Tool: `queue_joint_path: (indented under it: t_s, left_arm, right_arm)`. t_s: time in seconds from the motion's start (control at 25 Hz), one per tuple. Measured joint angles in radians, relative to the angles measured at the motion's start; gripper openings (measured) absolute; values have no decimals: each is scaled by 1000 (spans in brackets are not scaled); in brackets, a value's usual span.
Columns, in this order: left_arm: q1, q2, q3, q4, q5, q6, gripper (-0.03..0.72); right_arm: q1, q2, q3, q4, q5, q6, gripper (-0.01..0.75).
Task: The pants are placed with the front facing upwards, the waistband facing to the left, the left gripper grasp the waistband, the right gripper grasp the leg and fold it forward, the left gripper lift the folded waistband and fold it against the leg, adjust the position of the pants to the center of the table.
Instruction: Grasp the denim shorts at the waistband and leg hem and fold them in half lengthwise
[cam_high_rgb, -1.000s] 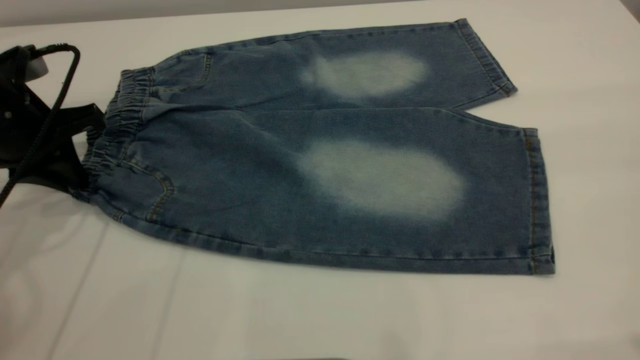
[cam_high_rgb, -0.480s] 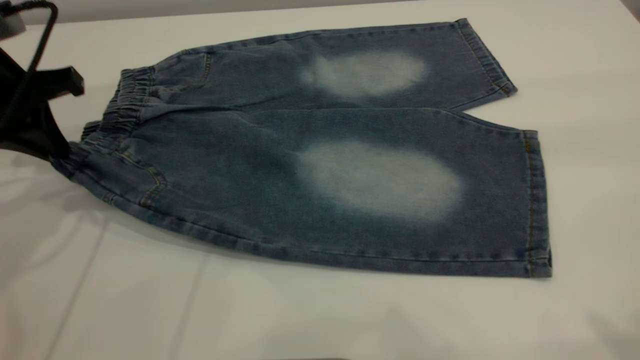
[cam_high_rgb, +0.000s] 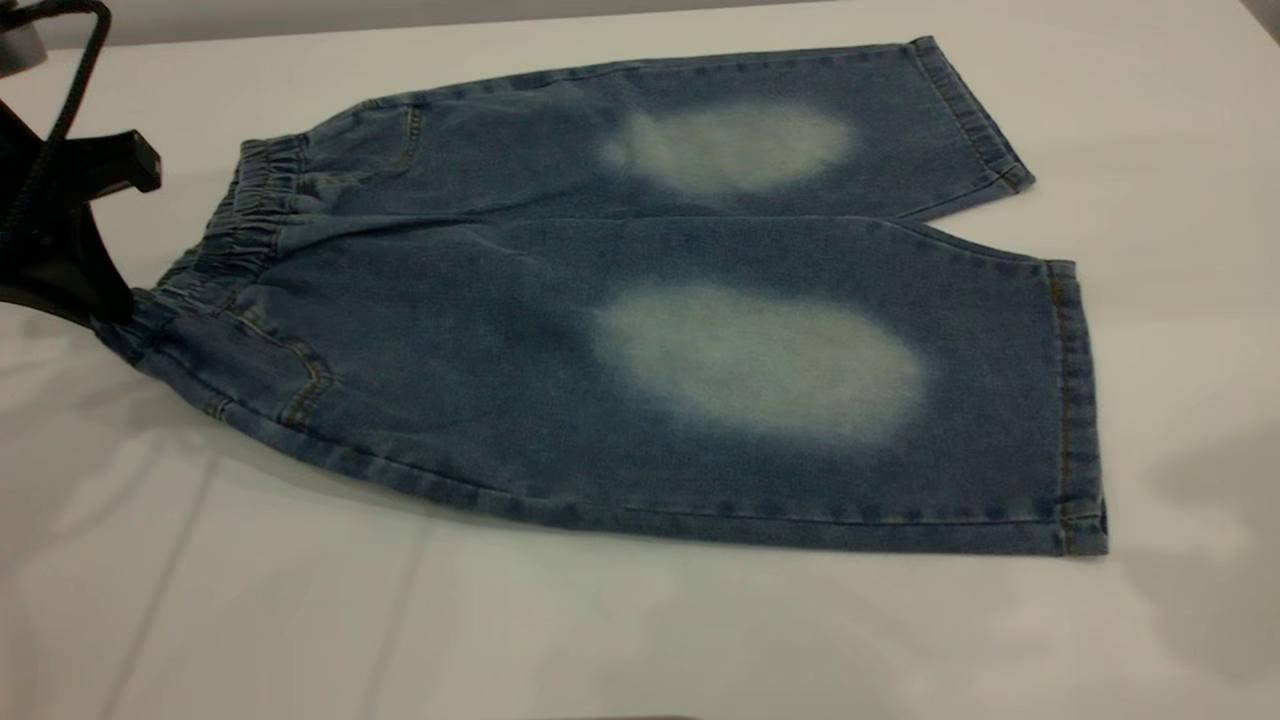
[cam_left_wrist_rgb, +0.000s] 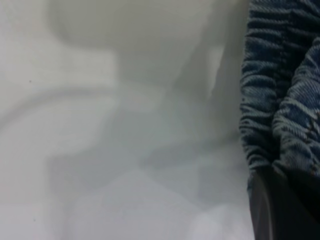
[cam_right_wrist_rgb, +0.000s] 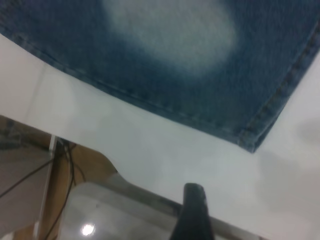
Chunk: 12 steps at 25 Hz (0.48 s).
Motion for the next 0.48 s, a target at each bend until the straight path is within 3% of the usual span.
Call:
queue_joint_path:
  t_s: [0.32, 0.48]
  left_arm:
    - [0, 0, 0, 0, 3, 0, 39]
    - [0, 0, 0, 0, 3, 0, 39]
  right_arm:
    - [3, 197, 0, -9, -63, -27, 498]
    - [71, 306, -7, -69, -119, -38, 498]
